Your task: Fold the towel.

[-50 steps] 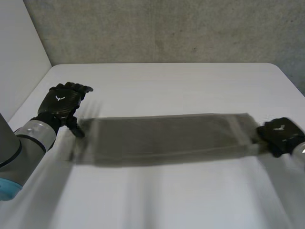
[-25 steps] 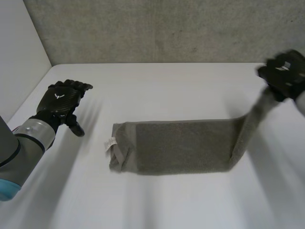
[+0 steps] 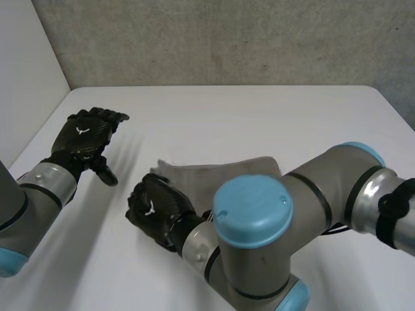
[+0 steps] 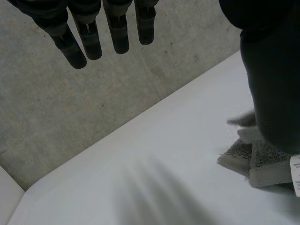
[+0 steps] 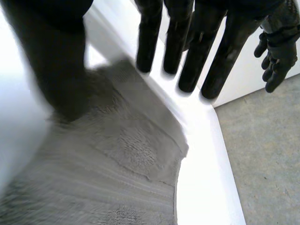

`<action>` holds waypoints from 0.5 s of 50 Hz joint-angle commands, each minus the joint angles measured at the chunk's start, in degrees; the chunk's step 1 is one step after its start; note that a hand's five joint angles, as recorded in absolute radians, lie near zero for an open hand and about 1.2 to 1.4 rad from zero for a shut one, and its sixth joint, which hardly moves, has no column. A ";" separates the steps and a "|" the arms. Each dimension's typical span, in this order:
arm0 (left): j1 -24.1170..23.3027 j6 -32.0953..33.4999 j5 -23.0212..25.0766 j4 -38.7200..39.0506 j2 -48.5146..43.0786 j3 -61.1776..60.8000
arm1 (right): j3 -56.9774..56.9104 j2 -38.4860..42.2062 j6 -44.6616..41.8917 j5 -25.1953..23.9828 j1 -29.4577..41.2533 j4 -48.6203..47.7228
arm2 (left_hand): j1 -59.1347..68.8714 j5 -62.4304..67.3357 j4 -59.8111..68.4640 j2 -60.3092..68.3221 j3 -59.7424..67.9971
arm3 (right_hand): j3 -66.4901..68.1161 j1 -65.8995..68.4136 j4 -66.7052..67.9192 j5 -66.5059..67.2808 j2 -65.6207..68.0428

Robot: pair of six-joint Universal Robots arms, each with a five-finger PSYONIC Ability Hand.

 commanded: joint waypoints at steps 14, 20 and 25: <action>-5.76 -1.65 -0.01 -0.33 5.34 -0.71 | 17.35 -19.68 16.19 1.90 -16.24 -0.95 | -4.91 -12.29 -4.75 -4.49 -3.65 | -26.86 -25.23 -26.88 -24.83 -25.16; -12.01 -3.15 -0.27 -0.51 5.26 -0.71 | 26.14 -21.97 17.26 -2.05 -24.67 -1.03 | -4.75 -12.12 -4.58 -4.32 -3.48 | -26.86 -25.23 -26.88 -24.83 -25.16; -15.44 -2.27 -1.15 0.28 2.02 -1.06 | 32.03 -21.80 16.99 -3.72 -29.61 -3.48 | -4.07 -11.45 -3.91 -3.65 -2.81 | -26.86 -25.23 -26.88 -24.83 -25.16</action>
